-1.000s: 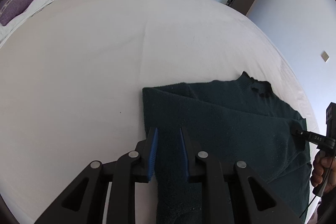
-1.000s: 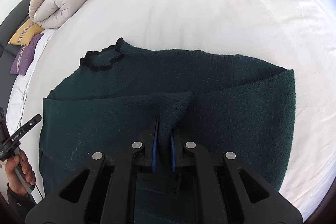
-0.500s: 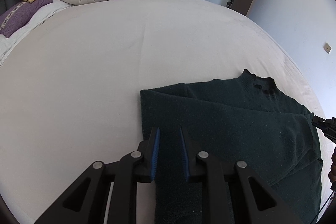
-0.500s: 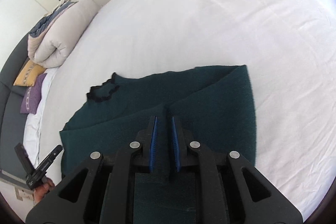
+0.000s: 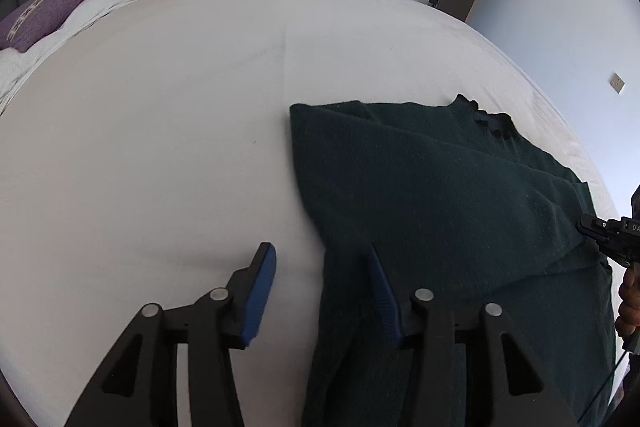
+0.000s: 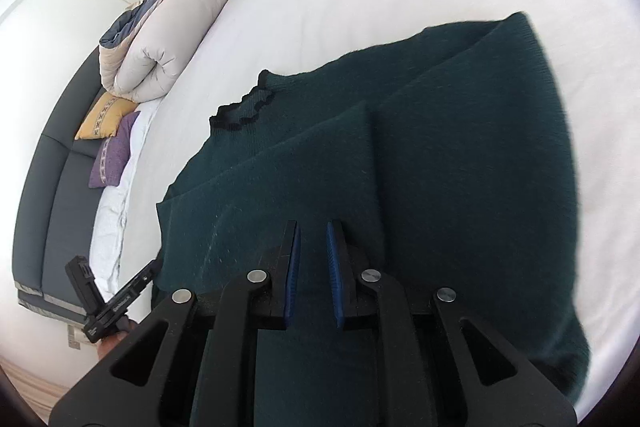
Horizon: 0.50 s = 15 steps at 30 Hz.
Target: Fold small clothes
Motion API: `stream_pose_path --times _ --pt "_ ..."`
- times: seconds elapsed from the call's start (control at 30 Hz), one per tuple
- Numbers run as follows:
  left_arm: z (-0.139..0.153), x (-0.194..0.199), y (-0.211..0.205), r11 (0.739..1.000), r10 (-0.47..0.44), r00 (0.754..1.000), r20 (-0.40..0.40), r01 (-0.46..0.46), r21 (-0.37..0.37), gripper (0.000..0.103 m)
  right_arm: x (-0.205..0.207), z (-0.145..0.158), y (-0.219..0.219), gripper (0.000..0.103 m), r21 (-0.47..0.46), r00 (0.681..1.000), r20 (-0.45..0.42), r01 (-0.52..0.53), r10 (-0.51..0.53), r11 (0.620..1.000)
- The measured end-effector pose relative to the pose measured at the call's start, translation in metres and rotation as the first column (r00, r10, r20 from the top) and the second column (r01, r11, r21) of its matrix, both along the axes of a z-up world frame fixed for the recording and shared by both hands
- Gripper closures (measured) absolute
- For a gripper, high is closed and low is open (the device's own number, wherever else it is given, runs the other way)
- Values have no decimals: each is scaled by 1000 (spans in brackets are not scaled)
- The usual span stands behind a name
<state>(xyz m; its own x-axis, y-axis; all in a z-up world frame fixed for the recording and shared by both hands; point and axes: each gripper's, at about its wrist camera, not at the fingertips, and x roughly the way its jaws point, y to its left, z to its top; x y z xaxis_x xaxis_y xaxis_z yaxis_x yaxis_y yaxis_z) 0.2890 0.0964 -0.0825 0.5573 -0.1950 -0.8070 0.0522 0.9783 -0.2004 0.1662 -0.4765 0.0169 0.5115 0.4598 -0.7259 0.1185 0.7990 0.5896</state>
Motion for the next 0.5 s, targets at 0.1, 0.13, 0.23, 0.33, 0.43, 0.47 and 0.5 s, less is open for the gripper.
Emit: stream_pose_path --times 0.1,0.13,0.23,0.33,0.43,0.47,0.5 --pt "16 -55 17 997 62 998 34 -60 -54 33 -44 23 -14 86 -76 999 33 12 -9 997" --pt "21 -75 21 996 63 997 41 -60 -67 27 -62 31 -18 82 -94 999 48 14 -9 995" --pt "24 -126 24 996 63 998 15 -62 -60 23 -127 47 -33 56 -140 995 98 29 -16 990" --pt "18 -171 25 995 75 997 -35 -77 -68 22 -197 55 -47 33 -148 988 146 75 -53 986" --pt "7 -207 31 992 106 991 -80 -111 -58 19 -254 44 -58 33 -130 992 100 89 -76 988" --pt "1 -216 33 990 119 988 -100 -126 -62 19 -271 38 -62 33 -109 993 81 99 -91 989" --pt "-2 -225 35 989 126 986 -109 -134 -64 19 -284 30 -63 33 -90 994 54 96 -91 991"
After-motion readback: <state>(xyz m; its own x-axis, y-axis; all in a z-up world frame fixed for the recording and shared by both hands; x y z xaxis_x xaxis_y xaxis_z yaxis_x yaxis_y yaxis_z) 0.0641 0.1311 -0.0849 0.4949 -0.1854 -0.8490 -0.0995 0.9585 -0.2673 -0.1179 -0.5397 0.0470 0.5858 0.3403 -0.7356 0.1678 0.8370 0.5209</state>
